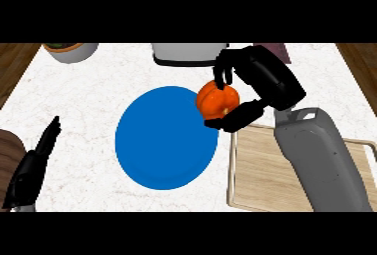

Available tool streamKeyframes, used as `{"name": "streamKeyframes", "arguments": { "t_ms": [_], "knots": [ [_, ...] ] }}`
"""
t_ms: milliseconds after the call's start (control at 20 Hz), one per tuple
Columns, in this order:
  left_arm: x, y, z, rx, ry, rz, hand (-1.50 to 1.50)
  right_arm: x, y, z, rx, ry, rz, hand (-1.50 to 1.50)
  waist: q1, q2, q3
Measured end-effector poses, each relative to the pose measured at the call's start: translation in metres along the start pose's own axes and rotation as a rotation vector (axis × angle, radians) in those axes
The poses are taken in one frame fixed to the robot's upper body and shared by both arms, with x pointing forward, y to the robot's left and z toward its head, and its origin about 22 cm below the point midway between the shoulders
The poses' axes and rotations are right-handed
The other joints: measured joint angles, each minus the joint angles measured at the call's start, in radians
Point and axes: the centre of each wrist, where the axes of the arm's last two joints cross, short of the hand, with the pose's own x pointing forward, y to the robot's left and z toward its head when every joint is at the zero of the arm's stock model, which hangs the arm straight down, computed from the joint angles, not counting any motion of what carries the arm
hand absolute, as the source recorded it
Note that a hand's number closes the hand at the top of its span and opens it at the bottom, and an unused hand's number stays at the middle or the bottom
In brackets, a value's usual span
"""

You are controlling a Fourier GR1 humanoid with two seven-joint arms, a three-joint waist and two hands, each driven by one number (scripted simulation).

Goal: Pick the squash from the tray and place it in the plate

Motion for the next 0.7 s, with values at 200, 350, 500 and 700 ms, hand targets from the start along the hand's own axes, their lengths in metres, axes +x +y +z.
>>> {"name": "streamKeyframes", "arguments": {
  "t_ms": [200, 350, 500, 700],
  "knots": [
    [-0.002, 0.007, -0.005, -0.006, -0.003, -0.002, 0.0, 0.025, 0.035, -0.02, 0.059, 0.033, -0.023, 1.5, 0.005, 0.002, 0.0],
    [-0.002, 0.008, -0.001, -0.016, -0.001, -0.001, 0.0, 0.038, 0.06, -0.032, 0.116, 0.057, -0.019, 1.5, 0.012, 0.003, 0.0],
    [-0.005, 0.005, -0.003, -0.018, -0.004, -0.005, 0.0, 0.043, 0.085, -0.041, 0.168, 0.079, -0.014, 1.5, 0.015, 0.004, 0.0],
    [-0.001, 0.002, -0.001, -0.022, -0.011, -0.002, 0.0, 0.041, 0.117, -0.047, 0.221, 0.107, -0.009, 1.5, 0.024, 0.006, 0.0]
  ]
}}
